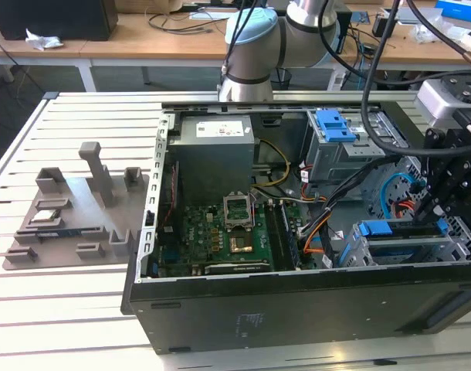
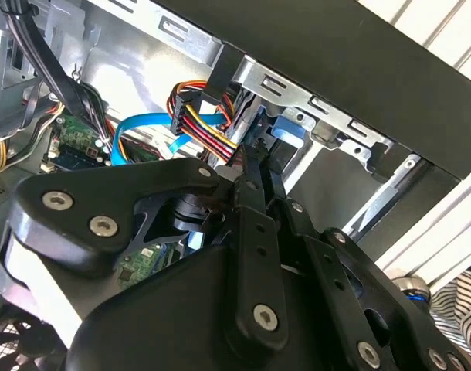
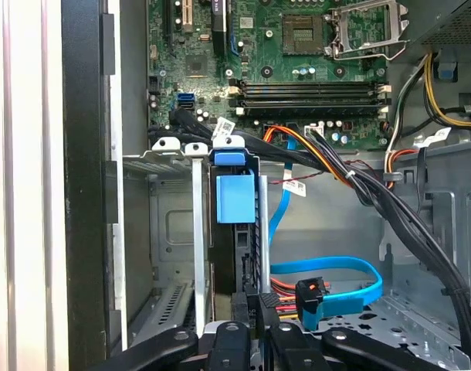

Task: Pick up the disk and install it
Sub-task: 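Insert the first disk wire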

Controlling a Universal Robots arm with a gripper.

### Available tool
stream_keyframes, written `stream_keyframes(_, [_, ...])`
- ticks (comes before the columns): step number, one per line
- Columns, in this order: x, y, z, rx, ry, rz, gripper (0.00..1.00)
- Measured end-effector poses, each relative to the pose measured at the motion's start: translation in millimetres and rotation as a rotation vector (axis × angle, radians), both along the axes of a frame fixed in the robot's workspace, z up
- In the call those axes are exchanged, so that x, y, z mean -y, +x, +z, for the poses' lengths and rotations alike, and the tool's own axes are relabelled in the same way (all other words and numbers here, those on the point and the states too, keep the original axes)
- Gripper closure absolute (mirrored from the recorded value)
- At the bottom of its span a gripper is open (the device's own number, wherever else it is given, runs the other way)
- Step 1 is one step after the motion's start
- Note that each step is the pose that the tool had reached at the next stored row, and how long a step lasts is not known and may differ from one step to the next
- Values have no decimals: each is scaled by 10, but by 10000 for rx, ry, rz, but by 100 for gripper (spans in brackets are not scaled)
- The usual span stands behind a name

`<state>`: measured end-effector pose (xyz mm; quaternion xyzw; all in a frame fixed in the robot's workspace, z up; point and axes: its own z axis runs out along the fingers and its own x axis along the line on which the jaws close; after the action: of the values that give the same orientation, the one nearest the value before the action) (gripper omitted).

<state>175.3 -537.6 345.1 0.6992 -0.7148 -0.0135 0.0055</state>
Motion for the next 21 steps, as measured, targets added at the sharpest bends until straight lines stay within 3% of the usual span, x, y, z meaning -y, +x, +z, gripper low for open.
stream_keyframes(16, [0,-16,-60,0,-35,0,83])
stream_keyframes(17, [0,-17,-61,0,-35,-1,82])
stream_keyframes(19, [0,-17,-62,0,-35,0,69])
stream_keyframes(21, [-1,-16,85,7,-33,1,69])
